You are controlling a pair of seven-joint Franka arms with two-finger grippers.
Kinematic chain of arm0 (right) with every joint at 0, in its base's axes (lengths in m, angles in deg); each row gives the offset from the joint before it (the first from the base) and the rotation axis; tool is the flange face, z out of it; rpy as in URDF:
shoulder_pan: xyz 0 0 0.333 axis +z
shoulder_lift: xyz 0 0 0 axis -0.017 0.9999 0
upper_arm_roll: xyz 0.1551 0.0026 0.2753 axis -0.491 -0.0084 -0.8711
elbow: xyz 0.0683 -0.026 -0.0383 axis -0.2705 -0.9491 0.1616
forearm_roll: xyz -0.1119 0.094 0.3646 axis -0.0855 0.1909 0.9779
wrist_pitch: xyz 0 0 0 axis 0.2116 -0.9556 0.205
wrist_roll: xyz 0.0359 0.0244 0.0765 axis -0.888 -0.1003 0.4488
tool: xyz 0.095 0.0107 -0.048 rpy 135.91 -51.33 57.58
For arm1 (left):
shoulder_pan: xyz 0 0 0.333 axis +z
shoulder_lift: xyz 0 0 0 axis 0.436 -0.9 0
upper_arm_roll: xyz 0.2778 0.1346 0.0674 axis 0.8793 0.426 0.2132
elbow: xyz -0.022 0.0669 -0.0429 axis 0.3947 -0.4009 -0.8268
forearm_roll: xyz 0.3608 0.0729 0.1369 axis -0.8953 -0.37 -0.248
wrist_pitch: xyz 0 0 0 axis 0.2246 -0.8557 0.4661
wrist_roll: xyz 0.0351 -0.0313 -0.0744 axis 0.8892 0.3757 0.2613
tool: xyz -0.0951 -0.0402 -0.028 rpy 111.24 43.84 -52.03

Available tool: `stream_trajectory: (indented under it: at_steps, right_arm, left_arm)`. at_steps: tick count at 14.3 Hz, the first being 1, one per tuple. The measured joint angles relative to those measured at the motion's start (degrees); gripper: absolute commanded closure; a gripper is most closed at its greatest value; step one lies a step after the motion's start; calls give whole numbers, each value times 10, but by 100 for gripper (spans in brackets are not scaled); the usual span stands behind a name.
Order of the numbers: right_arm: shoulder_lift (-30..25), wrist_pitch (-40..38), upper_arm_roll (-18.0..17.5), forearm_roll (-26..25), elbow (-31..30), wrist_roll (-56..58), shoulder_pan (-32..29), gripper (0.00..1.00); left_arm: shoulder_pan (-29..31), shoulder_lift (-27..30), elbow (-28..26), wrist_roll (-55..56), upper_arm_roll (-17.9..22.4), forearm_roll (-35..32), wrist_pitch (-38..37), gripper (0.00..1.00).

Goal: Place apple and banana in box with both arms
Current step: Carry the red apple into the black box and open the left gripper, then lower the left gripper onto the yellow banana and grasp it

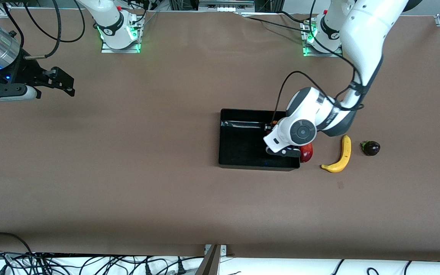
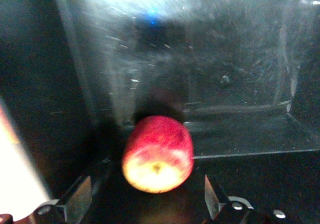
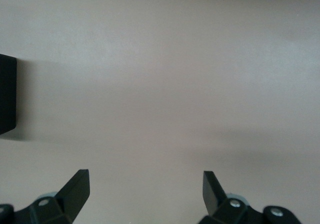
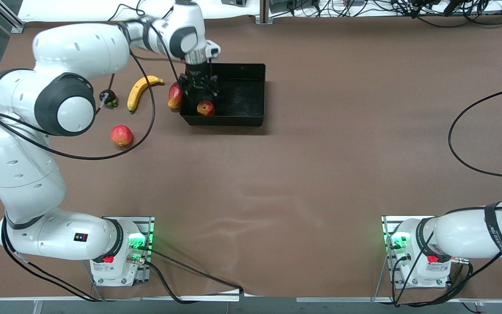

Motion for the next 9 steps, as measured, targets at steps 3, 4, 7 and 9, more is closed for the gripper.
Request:
stream_trajectory:
  at_steps: [3, 4, 7, 9]
  right_arm:
    - [0, 0, -1, 0, 0, 0, 0, 0]
    - [0, 0, -1, 0, 0, 0, 0, 0]
    - [0, 0, -2, 0, 0, 0, 0, 0]
    - [0, 0, -2, 0, 0, 0, 0, 0]
  left_arm:
    - [18, 25, 76, -36, 28, -73, -100, 0]
    - [34, 28, 83, -79, 32, -95, -110, 0]
    - [85, 2, 76, -241, 38, -147, -79, 0]
    - [117, -31, 64, -328, 38, -182, -23, 0]
